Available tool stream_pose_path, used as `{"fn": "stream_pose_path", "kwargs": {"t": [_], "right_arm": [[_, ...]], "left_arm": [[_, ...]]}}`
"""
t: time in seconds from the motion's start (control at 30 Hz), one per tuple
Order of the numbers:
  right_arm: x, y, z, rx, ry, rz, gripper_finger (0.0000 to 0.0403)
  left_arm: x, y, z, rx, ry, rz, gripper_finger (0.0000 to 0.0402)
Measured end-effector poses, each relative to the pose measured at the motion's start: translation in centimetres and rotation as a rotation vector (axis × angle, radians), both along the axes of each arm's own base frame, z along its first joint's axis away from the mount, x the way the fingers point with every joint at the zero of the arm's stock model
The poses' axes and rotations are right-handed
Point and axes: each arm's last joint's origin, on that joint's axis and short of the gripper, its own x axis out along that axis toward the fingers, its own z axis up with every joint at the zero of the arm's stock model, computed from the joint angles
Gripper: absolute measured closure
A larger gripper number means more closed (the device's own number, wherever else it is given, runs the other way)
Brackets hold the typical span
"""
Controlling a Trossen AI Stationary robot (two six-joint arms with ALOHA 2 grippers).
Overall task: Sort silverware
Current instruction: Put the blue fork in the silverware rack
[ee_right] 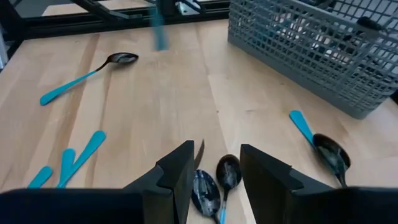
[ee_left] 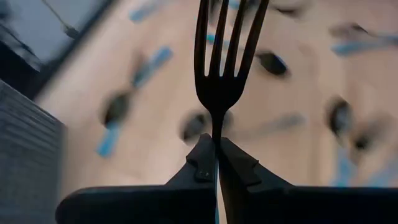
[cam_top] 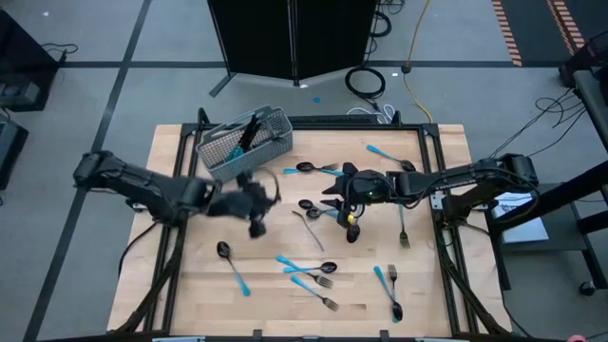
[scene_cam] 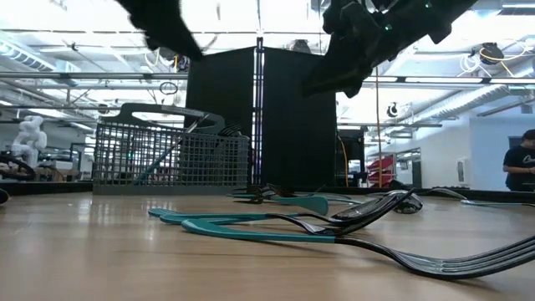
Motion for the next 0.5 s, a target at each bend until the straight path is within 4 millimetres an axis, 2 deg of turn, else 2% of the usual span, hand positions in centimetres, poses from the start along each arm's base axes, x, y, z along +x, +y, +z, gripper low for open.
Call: {"fn": "stream_pose_path", "kwargs": {"t": [0.17,0.37,0.5], "right_arm": [[0.0,-0.7,0.0,-0.026,0.003,-0.012,0.0277],[-0.2,-1.4,-0.3,-0.051,0.043,-0.020,0.0277],[-0.4,-1.8,-0.5,-0.067,0.074,-0.023,0.0277]], "left_arm": [[0.7,6.1,1.4,0.105,-0.089,0.140,0.0402],[-0.9,13.5,2.7,0.146,-0.128,0.348,0.0402],[-2.1,16.8,2.6,0.117,-0.139,0.399,0.0402]]}}
